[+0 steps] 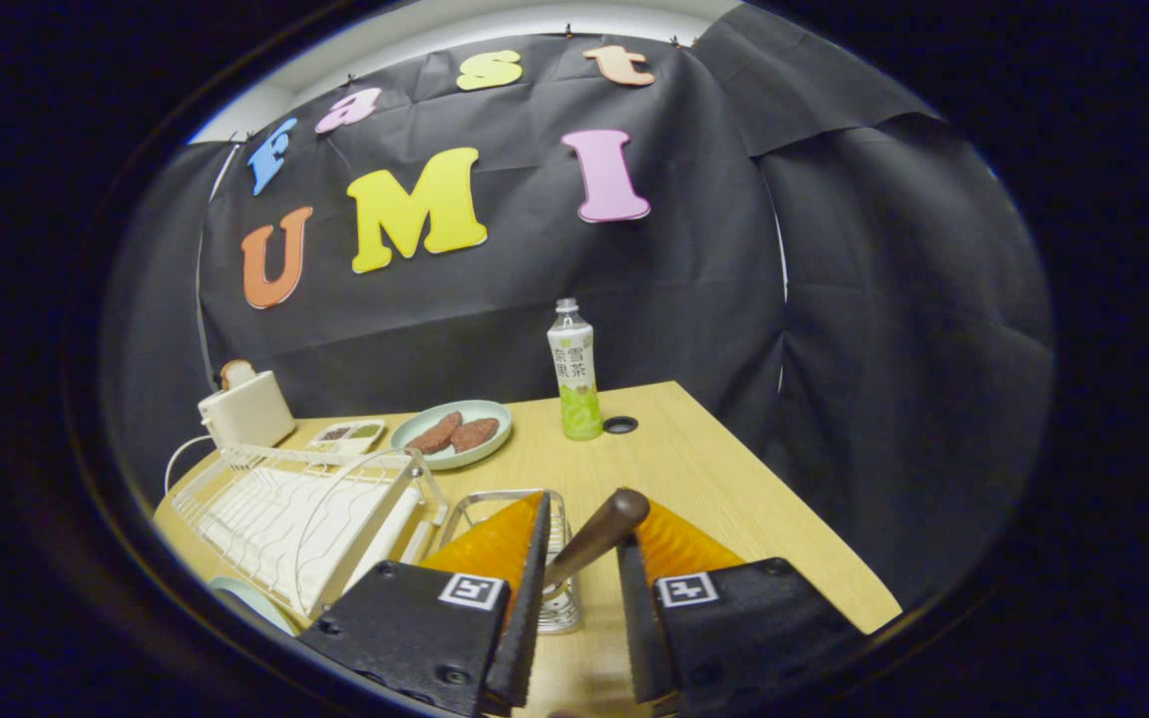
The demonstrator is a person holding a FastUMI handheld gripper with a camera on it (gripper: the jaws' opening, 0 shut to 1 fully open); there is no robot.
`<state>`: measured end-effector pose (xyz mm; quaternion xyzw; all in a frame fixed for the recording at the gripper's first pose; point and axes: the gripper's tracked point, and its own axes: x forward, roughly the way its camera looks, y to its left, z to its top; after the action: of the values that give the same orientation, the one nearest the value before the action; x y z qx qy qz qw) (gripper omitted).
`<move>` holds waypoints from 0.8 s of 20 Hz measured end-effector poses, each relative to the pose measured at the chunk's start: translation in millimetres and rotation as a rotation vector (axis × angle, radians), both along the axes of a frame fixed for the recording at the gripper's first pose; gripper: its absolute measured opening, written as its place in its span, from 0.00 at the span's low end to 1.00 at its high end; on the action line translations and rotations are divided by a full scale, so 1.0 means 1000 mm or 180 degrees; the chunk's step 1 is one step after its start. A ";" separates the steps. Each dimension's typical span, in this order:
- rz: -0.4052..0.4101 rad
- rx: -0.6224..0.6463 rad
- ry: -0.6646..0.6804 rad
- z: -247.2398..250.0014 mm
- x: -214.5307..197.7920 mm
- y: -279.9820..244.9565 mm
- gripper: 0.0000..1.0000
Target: Take the plate from the dish rack, then take the spoon from the basket and place it into the plate.
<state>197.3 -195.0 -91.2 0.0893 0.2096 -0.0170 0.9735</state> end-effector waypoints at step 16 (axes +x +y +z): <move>0.0211 -0.0325 -0.0586 0.119 -0.035 0.044 0.10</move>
<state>162.7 -150.7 27.9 0.0338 0.1210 0.0129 0.9920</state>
